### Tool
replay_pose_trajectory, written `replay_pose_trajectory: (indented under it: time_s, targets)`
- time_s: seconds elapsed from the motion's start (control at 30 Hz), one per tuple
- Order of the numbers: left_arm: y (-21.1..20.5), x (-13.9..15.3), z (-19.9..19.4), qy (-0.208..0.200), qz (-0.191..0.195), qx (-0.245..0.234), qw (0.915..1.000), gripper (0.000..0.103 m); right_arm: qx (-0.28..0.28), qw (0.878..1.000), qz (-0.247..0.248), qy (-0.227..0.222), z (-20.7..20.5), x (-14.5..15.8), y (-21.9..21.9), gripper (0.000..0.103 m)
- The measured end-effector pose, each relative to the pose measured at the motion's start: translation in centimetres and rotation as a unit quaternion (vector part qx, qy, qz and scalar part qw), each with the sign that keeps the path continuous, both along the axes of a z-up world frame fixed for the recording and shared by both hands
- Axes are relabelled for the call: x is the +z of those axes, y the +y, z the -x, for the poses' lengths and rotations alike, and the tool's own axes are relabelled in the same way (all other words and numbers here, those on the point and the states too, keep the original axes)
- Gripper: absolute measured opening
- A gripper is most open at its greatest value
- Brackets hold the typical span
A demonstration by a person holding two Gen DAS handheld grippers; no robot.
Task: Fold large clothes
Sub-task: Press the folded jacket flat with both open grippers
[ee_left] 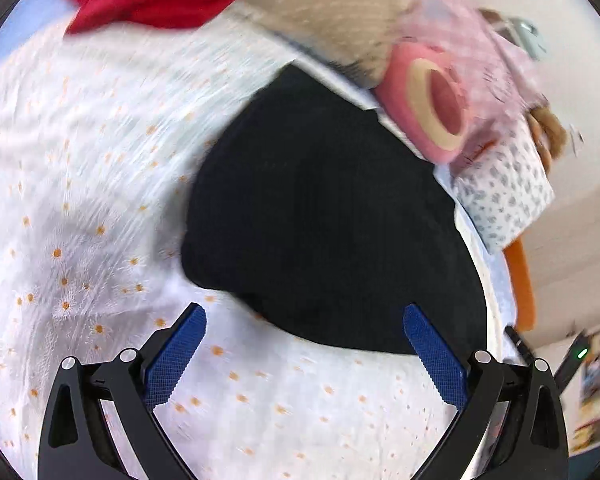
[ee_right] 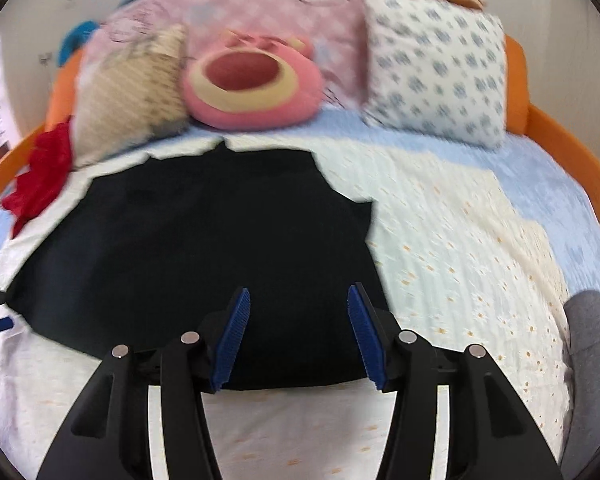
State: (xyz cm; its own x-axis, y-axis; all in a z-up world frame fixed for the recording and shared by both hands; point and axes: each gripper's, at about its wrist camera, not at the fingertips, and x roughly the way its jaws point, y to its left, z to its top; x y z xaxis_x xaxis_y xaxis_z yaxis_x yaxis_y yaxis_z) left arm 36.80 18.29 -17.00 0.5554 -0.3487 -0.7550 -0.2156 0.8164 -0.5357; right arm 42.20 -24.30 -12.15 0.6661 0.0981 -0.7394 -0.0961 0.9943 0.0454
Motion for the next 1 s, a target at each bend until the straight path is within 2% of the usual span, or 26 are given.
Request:
replay_pose_trajectory:
  time_s: [0.07,0.13,0.2,0.3,0.37,0.4,0.47,0.5,0.57,0.63,0.67,0.87,1.0]
  targets:
    - [-2.8,2.1,0.3,-0.037,-0.06,-0.024,0.9972,0.1,0.019,1.0,-0.007,-0.016,0.8,1.2,2.1,0.058]
    - [-6.7,3.9,0.4,-0.082,-0.143,-0.062,0.9844,0.1,0.045,0.999,-0.017,-0.021,1.4,1.9,4.5,0.058]
    - [-8.8,4.3,-0.3,-0.087,-0.186,-0.08,0.9754,0.1,0.063,0.998,-0.016,-0.018,1.6,1.6,6.6,0.058]
    - [-9.6,3.3,-1.9,-0.075,-0.216,-0.066,0.9713,0.1,0.073,0.997,0.002,-0.007,1.2,0.1,9.0,0.057]
    - [-8.6,2.3,-2.6,-0.062,-0.226,-0.046,0.9709,0.1,0.066,0.998,0.016,-0.002,0.9,-1.4,9.7,0.057]
    - [-7.7,1.1,-3.4,-0.038,-0.219,-0.038,0.9742,0.1,0.064,0.998,0.023,0.005,0.6,-2.3,9.9,0.057]
    - [-5.8,-1.6,-4.3,0.011,-0.184,-0.025,0.9825,0.1,0.062,0.997,0.034,0.023,0.0,-4.1,9.9,0.057]
    - [-5.0,-2.8,-4.5,0.02,-0.166,-0.024,0.9856,0.1,0.062,0.997,0.042,0.036,-0.3,-5.2,9.9,0.057]
    - [-5.6,-3.1,-4.4,0.01,-0.197,-0.04,0.9795,0.1,0.06,0.996,0.042,0.055,-0.6,-7.1,9.5,0.057]
    - [-6.6,-3.2,-4.3,0.01,-0.234,-0.054,0.9707,0.1,0.059,0.997,0.027,0.049,-0.6,-7.8,8.9,0.057]
    - [-6.8,-3.1,-4.3,0.008,-0.24,-0.055,0.9692,0.1,0.057,0.997,0.028,0.046,-0.4,-7.7,9.0,0.057]
    - [-6.8,-0.9,-2.5,-0.023,-0.243,-0.032,0.9693,0.1,0.059,0.998,0.021,0.016,0.8,-5.6,9.2,0.057]
    - [-6.9,0.4,-1.2,-0.032,-0.228,-0.032,0.9726,0.1,0.07,0.997,0.028,0.004,1.4,-4.3,9.8,0.058]
